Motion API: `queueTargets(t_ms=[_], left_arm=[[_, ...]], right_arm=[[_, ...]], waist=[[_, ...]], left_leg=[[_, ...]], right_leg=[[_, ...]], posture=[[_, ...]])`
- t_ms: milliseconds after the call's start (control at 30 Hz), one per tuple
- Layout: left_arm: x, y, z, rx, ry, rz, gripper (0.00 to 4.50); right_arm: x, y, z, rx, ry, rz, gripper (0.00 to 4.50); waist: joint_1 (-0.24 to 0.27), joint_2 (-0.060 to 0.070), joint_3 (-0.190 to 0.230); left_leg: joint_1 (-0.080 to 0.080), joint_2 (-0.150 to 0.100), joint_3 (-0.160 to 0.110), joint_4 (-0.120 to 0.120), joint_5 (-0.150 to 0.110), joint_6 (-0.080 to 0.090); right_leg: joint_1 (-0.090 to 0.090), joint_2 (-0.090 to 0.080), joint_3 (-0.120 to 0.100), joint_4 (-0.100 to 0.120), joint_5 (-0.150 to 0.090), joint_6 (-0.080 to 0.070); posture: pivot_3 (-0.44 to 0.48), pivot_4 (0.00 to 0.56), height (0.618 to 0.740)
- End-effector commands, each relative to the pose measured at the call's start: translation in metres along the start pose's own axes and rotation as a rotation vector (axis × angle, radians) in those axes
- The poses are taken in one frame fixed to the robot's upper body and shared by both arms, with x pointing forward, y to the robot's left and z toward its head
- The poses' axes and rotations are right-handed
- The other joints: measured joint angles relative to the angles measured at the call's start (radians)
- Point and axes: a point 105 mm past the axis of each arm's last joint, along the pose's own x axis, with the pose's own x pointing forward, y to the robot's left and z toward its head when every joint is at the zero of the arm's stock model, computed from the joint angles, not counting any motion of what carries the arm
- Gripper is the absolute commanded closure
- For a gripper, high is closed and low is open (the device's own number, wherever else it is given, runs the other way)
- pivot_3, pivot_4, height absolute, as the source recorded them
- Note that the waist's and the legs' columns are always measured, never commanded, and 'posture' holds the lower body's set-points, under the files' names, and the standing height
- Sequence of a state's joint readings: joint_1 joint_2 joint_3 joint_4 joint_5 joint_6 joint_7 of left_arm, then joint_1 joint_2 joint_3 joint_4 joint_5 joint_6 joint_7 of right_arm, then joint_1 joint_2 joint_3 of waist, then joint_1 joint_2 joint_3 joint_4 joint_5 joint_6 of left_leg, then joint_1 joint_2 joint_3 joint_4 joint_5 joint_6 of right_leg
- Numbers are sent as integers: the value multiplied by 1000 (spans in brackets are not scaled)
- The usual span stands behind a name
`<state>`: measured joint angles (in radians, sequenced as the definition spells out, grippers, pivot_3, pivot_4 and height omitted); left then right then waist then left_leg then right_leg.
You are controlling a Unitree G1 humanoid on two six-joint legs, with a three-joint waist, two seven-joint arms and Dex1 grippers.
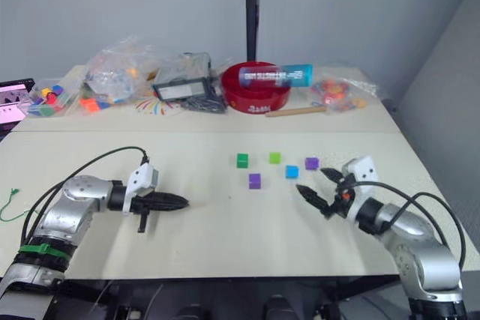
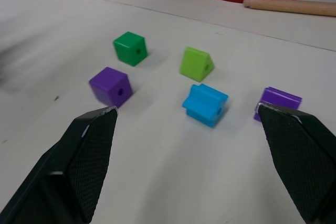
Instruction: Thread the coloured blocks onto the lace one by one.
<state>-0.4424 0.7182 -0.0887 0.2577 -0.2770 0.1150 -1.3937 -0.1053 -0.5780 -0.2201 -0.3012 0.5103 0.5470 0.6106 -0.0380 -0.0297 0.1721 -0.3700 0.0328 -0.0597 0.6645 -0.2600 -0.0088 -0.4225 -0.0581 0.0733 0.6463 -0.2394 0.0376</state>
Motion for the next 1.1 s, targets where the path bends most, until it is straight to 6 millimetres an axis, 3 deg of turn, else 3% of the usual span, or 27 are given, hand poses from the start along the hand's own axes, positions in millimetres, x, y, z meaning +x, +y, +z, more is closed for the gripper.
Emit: queueTargets(t_ms=[33, 167, 400, 667, 1100], left_arm=[[-7, -6, 14, 38, -19, 3, 4449], [-6, -10, 14, 37, -15, 3, 4449], [-6, -13, 14, 43, -14, -8, 4449], [-8, -15, 17, 59, -14, -17, 4449], [-8, -15, 16, 54, -12, -5, 4449]], right_arm=[[20, -14, 2, -19, -61, -231, 0], [38, -19, 1, 4, -86, -384, 0], [51, -34, 1, 52, -90, -536, 0], [60, -49, -4, 58, -50, -587, 0], [71, -56, -15, 60, -1, -602, 0]], waist=[[-8, 0, 0], [-7, 1, 0], [-5, 1, 0], [-9, 1, 0], [-10, 1, 0]], left_leg=[[0, 0, 0, 0, 0, 0], [0, 1, 0, 0, 0, 0], [-1, 0, 0, 0, 0, 0], [-1, 0, 0, 0, 0, 0], [0, 0, 0, -1, 0, 0]], right_leg=[[0, 0, 0, 0, 0, 0], [-1, 1, 1, 1, 0, -1], [-2, 0, 0, 1, 0, -1], [-2, 0, 0, 1, 0, -1], [-2, 0, 0, 1, 0, -1]], posture=[[0, 150, 731], [0, 150, 731], [0, 150, 731], [0, 150, 731], [0, 150, 731]])
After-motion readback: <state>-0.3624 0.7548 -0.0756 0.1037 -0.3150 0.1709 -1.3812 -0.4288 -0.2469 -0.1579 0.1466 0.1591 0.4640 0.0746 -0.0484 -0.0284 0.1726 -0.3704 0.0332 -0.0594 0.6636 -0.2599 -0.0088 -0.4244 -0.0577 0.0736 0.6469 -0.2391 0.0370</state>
